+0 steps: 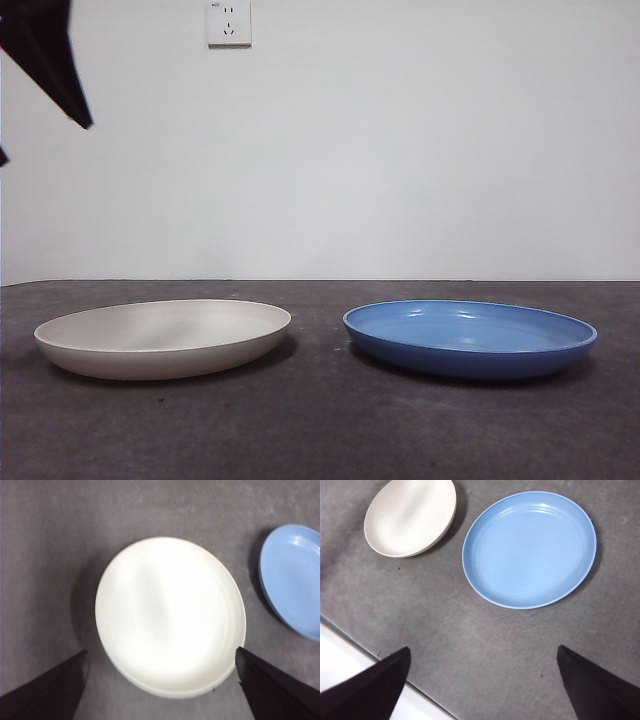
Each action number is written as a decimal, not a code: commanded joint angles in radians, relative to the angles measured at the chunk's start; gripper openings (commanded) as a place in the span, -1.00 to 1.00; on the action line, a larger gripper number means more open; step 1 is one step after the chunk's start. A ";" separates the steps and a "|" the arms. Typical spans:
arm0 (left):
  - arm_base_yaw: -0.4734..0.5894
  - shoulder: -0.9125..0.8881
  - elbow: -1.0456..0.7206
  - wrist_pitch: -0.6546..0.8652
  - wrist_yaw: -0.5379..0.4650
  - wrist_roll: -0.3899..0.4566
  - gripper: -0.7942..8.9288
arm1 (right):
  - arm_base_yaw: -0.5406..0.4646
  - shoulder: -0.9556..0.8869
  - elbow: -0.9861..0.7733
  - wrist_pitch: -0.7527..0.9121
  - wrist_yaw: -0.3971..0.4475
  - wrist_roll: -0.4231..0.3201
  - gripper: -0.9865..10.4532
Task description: Pick up the white plate, put it on the blue plate, put it on desk
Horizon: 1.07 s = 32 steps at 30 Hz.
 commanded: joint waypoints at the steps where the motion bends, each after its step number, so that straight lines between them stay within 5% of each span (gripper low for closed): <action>1: -0.001 0.067 0.042 0.038 -0.006 0.003 0.11 | 0.005 0.004 0.017 0.010 -0.001 -0.005 -0.01; 32: 0.035 0.579 0.058 0.253 -0.029 0.031 0.11 | 0.004 0.004 0.017 0.010 -0.001 -0.005 -0.01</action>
